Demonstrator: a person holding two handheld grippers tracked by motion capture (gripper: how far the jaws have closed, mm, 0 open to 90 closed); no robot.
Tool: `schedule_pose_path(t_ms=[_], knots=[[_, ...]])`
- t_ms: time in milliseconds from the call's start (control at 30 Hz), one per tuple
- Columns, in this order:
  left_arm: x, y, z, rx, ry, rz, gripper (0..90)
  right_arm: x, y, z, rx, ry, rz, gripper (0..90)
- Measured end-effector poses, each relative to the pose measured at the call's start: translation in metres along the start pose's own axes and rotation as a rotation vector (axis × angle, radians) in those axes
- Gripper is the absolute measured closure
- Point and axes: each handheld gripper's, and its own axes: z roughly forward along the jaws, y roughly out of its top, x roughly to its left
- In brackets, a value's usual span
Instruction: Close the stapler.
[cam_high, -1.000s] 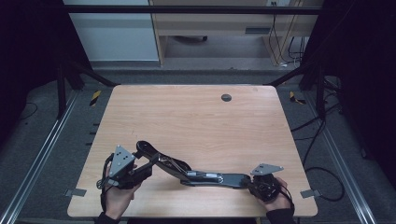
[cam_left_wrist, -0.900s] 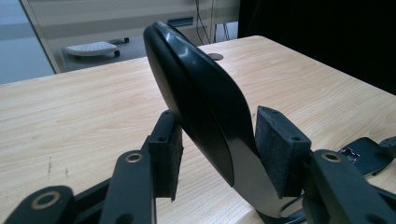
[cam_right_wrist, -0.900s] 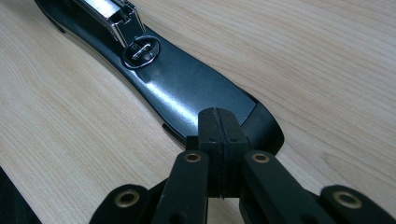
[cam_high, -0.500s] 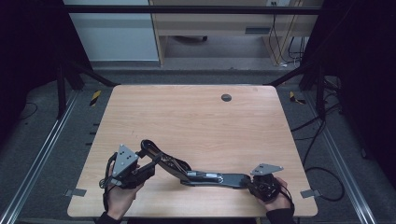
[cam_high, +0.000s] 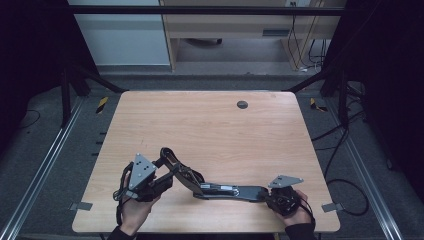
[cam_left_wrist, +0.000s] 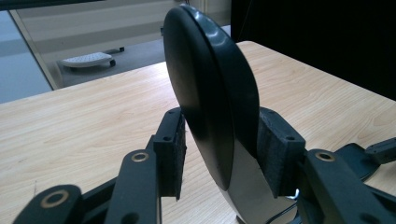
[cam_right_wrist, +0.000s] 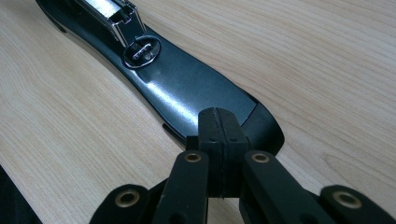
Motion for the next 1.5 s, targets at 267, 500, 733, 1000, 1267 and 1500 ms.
schedule_pose_path(t_ms=[267,500,733,1000,1267,1500], knots=[[-0.011,0.006,0.004,0.000,0.005,0.027,56.0,0.000,0.000,0.000,-0.001,0.002,-0.003,90.0],[-0.014,0.008,0.005,0.006,0.009,0.033,56.3,0.000,0.000,0.000,-0.001,0.002,-0.001,90.0],[-0.019,0.010,0.007,0.003,0.005,0.038,56.8,0.000,0.000,0.000,0.003,0.001,-0.001,90.0],[-0.024,0.012,0.009,0.004,0.004,0.052,57.3,0.000,0.000,0.000,0.003,0.002,-0.001,90.0],[-0.033,0.016,0.013,0.001,0.003,0.071,58.0,0.000,0.000,0.000,0.003,0.000,-0.002,90.0],[-0.039,0.018,0.016,0.003,0.007,0.083,58.5,0.000,0.000,0.000,-0.001,0.005,0.001,90.0]])
